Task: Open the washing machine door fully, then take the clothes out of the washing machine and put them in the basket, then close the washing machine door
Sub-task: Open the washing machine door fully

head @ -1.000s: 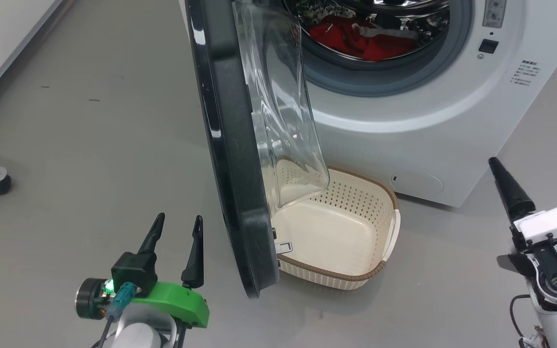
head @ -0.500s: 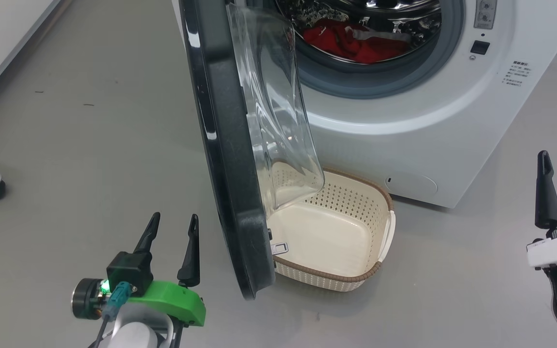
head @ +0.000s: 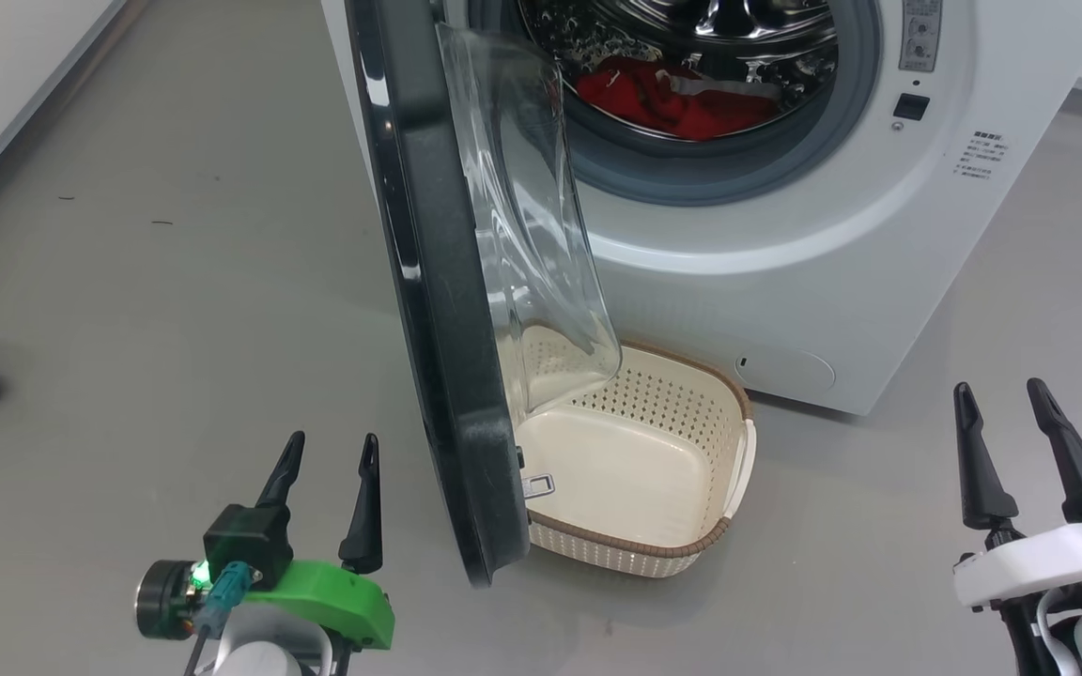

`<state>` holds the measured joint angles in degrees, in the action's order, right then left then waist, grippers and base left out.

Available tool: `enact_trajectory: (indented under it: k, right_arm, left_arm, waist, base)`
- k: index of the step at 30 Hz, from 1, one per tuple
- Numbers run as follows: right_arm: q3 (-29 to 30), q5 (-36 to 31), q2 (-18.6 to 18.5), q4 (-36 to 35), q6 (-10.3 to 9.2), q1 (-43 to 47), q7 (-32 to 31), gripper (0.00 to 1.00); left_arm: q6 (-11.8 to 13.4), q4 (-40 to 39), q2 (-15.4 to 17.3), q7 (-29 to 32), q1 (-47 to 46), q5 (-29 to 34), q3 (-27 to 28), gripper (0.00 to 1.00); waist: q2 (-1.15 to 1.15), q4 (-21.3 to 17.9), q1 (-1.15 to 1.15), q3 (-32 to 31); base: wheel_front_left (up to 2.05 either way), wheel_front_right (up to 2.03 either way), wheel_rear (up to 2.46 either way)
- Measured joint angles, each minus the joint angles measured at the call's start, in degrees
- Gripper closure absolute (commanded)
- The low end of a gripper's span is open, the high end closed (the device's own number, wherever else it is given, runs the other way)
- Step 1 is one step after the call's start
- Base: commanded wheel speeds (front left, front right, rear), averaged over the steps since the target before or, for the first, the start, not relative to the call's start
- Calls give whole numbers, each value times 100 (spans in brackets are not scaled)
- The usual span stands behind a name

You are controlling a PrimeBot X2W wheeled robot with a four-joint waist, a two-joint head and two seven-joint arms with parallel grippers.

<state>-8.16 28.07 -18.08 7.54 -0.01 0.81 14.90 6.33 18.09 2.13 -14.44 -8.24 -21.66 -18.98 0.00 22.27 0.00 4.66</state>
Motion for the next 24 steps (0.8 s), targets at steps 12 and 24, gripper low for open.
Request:
enact_trajectory:
  k: [12, 24]
  right_arm:
    - [-15, -671, 488, -170, -75, 341, -3, 0]
    - [-68, -1033, 742, -248, -66, 445, -3, 0]
  left_arm:
    - [0, 24, 1, 0, 54, 0, 2, 0]
    - [0, 43, 1, 0, 58, -1, 7, 0]
  waist:
    - [0, -48, 0, -22]
    - [0, -44, 0, -3]
  base:
    - [0, 0, 0]
    - [0, 0, 0]
